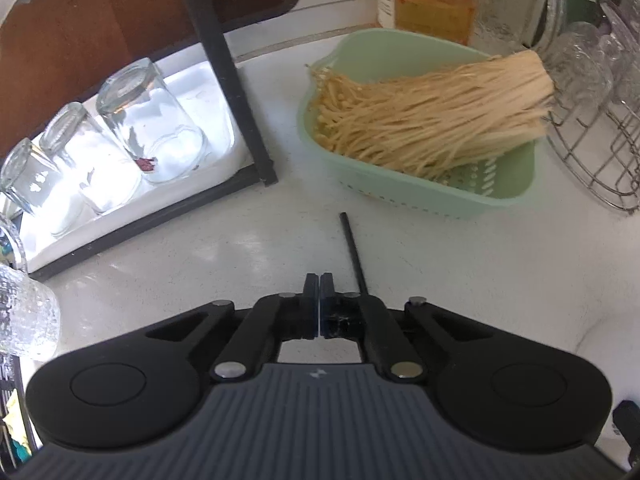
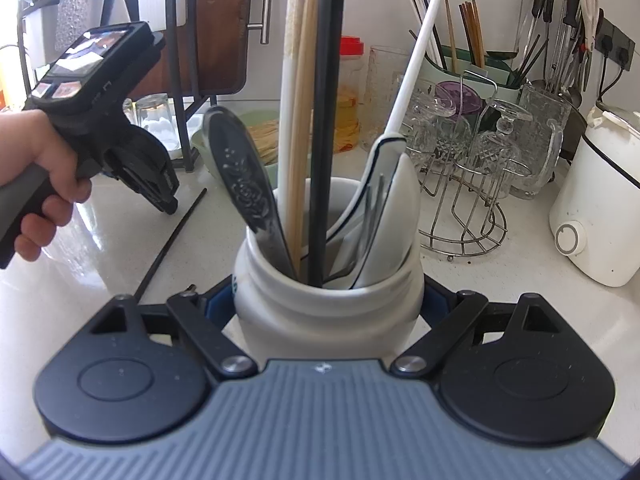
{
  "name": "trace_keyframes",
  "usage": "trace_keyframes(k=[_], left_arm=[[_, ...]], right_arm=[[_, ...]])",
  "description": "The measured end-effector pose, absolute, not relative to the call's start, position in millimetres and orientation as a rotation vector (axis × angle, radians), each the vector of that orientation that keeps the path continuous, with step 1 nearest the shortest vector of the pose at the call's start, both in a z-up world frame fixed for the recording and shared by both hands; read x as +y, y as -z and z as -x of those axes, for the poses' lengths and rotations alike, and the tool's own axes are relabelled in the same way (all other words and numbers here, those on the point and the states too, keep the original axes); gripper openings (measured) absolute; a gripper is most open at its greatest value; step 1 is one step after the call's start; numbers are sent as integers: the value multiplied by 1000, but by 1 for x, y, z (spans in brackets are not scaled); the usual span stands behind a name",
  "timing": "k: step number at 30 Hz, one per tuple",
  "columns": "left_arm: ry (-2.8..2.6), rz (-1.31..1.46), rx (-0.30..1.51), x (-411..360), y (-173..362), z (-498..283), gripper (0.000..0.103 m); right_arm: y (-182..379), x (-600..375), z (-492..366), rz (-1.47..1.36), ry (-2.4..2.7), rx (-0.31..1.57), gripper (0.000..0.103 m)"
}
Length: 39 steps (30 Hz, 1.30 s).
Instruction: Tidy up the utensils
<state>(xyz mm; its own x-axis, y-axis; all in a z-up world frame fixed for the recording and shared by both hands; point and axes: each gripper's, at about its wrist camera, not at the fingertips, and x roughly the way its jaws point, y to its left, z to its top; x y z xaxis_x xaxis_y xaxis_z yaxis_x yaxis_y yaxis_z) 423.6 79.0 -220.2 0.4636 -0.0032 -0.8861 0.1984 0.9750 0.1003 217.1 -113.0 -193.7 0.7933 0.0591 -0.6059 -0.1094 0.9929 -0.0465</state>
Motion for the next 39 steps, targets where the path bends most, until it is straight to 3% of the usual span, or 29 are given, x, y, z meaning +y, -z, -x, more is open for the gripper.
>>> trace_keyframes(k=[8, 39], left_arm=[[160, -135, 1080, 83, 209, -406, 0], [370, 21, 790, 74, 78, -307, 0]], right_arm=[[193, -113, -219, 85, -98, 652, 92], [194, -110, -220, 89, -105, 640, 92]])
